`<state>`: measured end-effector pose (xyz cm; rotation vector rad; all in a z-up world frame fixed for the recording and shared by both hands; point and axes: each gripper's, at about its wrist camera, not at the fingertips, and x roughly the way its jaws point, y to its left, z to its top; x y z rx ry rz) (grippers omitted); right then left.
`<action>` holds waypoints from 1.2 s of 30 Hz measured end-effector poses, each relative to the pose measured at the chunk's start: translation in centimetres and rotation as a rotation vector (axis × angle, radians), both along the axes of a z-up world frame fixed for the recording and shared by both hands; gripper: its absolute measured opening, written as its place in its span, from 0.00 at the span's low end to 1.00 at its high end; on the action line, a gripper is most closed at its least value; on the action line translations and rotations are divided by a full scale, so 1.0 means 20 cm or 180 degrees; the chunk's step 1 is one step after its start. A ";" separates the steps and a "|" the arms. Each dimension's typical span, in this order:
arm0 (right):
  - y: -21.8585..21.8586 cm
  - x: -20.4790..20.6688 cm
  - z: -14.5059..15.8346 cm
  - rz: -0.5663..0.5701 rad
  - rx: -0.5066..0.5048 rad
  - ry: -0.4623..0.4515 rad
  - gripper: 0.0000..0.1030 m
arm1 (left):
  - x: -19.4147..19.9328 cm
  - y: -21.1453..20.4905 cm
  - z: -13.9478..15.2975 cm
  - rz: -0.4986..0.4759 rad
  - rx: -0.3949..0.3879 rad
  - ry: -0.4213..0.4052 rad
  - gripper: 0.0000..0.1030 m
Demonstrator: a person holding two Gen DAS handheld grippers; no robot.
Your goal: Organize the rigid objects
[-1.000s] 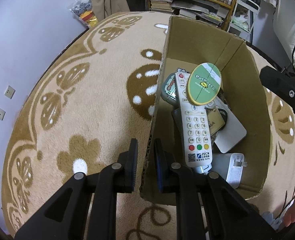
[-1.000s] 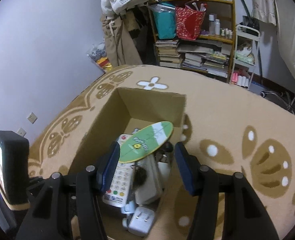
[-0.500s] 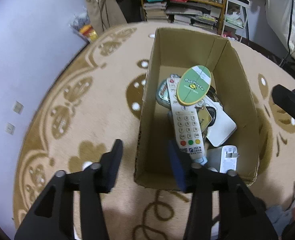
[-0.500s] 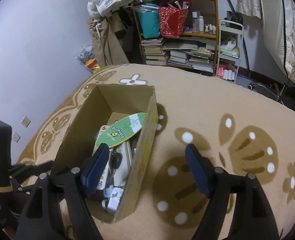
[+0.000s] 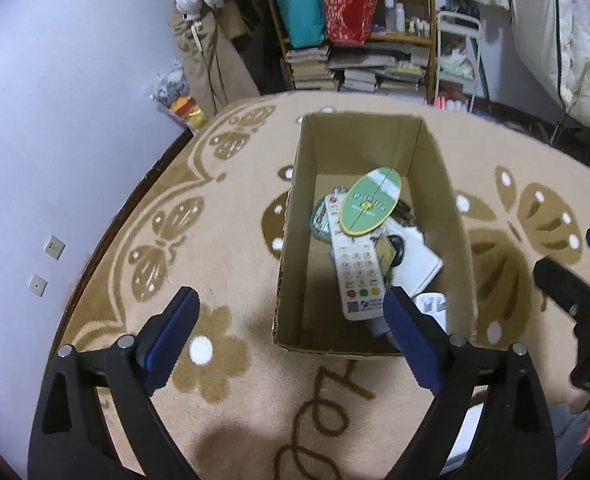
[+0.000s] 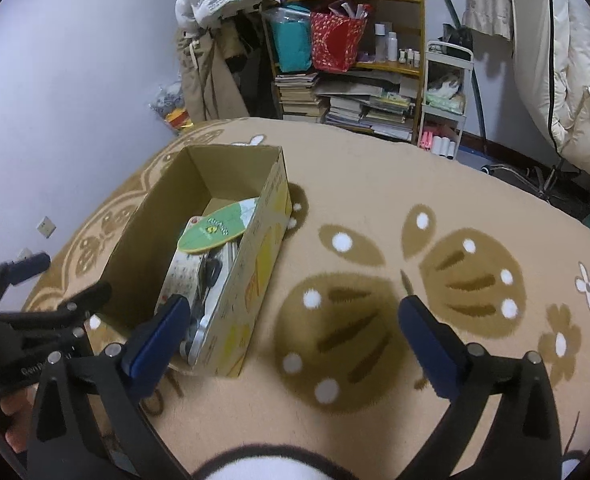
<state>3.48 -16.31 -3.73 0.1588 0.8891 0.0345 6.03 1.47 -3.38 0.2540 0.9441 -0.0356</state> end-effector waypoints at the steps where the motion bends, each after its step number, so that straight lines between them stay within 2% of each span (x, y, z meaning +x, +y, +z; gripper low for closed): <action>1: 0.00 -0.01 0.01 -0.0002 0.0005 -0.0014 1.00 | -0.01 0.00 0.02 -0.0012 -0.0031 -0.0029 0.91; 6: 0.00 -0.10 0.04 0.0007 -0.0029 -0.0138 1.00 | -0.08 0.01 0.06 -0.0020 -0.0089 -0.0169 0.92; 10: -0.02 -0.18 0.06 -0.0044 0.0008 -0.0296 1.00 | -0.14 0.02 0.10 0.0022 -0.0084 -0.0381 0.92; 15: -0.07 -0.27 0.07 -0.0194 0.0131 -0.0458 1.00 | -0.21 0.04 0.14 -0.0093 -0.0252 -0.0485 0.92; 22: -0.10 -0.35 0.13 -0.0286 0.0099 -0.0746 1.00 | -0.30 0.02 0.19 -0.0180 -0.0357 -0.0703 0.92; 32: -0.13 -0.44 0.13 -0.0461 0.0089 -0.1016 1.00 | -0.33 0.00 0.19 -0.0264 -0.0343 -0.0765 0.92; 36: -0.13 -0.43 0.11 -0.0485 -0.0004 -0.0943 1.00 | -0.32 -0.02 0.17 -0.0268 -0.0290 -0.0747 0.92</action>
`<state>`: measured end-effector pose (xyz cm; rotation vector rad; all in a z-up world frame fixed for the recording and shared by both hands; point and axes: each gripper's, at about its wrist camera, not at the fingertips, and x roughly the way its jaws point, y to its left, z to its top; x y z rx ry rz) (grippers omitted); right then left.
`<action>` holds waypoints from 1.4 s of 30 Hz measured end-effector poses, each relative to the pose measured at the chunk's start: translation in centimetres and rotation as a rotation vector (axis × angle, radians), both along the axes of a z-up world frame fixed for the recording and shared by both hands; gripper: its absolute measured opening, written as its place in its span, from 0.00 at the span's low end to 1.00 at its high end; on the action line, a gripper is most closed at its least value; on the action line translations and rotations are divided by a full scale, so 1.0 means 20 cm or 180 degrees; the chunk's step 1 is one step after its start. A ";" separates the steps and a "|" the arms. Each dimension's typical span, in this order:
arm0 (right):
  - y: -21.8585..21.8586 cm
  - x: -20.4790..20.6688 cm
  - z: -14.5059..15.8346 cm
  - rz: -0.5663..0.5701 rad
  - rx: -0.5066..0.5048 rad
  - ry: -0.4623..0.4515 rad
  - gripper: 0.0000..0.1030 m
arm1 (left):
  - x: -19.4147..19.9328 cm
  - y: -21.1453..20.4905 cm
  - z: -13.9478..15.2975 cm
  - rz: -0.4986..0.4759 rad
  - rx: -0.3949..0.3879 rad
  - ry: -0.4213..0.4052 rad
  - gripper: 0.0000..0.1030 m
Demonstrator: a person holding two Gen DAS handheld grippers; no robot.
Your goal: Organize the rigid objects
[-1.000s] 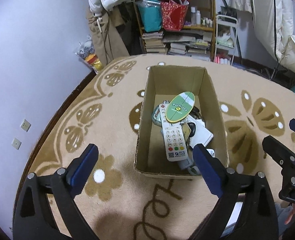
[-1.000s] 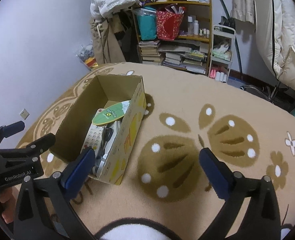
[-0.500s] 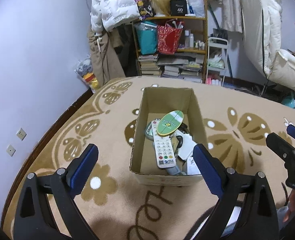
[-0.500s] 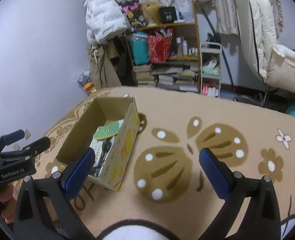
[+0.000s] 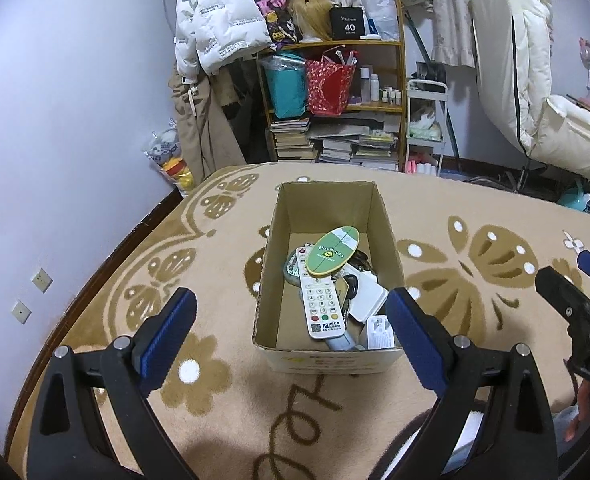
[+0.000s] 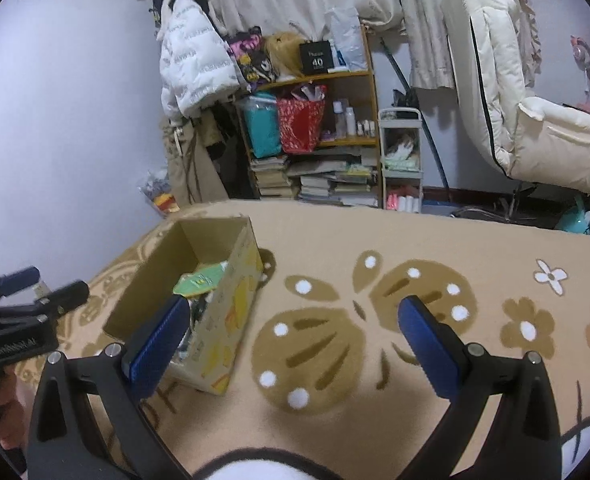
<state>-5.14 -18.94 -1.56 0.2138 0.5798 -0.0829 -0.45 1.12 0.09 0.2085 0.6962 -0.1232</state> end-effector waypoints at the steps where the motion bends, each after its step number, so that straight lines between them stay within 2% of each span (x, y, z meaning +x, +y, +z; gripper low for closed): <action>1: 0.00 0.00 0.00 0.0019 0.0008 0.0024 1.00 | 0.00 -0.01 0.00 0.0001 0.0013 -0.0003 0.92; 10: -0.02 -0.02 0.01 -0.0043 0.0065 -0.0053 1.00 | 0.00 -0.03 -0.02 -0.0081 0.0048 -0.0012 0.93; 30: 0.01 -0.01 0.00 0.0007 0.0067 -0.0012 1.00 | 0.01 -0.03 -0.01 -0.0062 0.0031 -0.0008 0.94; 34: 0.01 0.00 -0.01 0.0035 0.0067 0.0003 1.00 | 0.00 -0.03 -0.01 -0.0044 0.0033 -0.0009 0.99; 42: 0.01 -0.01 -0.01 0.0032 0.0064 0.0016 1.00 | 0.00 -0.04 0.00 -0.0051 0.0030 -0.0009 0.99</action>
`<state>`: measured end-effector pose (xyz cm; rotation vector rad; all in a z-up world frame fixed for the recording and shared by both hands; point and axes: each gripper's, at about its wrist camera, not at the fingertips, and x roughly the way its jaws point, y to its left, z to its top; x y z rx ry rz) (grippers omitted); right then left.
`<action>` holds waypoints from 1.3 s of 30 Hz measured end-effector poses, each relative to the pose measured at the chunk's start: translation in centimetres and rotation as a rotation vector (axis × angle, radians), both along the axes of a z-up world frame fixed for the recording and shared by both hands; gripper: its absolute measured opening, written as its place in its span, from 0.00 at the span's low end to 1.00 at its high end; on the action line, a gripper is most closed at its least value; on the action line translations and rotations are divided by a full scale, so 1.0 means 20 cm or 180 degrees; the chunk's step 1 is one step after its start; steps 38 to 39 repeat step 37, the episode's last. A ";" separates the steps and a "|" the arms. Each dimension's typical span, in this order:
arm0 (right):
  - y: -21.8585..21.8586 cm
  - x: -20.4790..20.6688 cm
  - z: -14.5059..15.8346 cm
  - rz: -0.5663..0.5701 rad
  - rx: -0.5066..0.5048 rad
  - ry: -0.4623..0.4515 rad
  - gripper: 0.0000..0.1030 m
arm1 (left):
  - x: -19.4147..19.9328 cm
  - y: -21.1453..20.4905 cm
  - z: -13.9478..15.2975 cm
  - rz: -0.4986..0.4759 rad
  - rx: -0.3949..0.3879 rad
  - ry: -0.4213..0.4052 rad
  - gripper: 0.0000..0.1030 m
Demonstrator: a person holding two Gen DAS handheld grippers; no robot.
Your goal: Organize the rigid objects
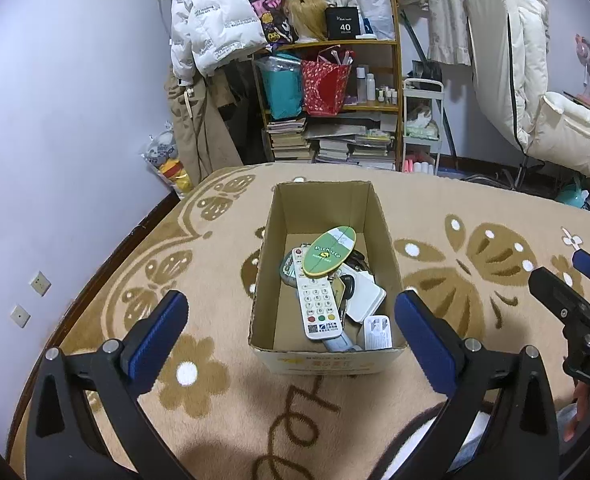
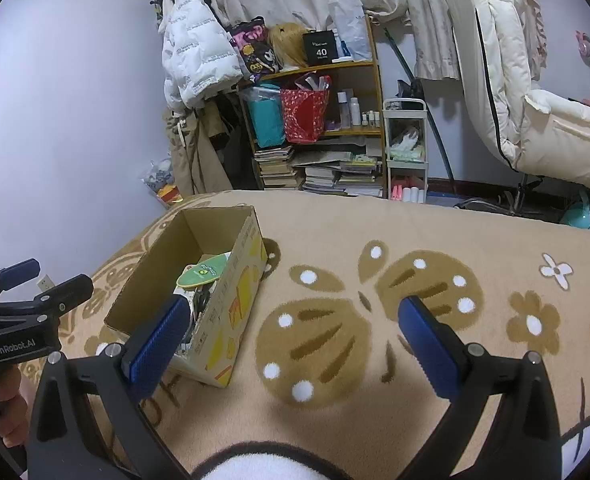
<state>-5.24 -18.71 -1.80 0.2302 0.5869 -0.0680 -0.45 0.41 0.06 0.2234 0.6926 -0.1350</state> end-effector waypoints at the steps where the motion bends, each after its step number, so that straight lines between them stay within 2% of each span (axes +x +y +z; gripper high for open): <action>1: 0.00 0.00 0.00 0.0000 0.0001 0.0001 1.00 | 0.00 -0.01 0.00 0.0000 -0.0002 0.0014 0.99; 39: -0.02 0.00 -0.01 -0.0001 0.0019 0.0024 1.00 | 0.02 0.01 -0.02 -0.0002 -0.0035 0.0065 0.99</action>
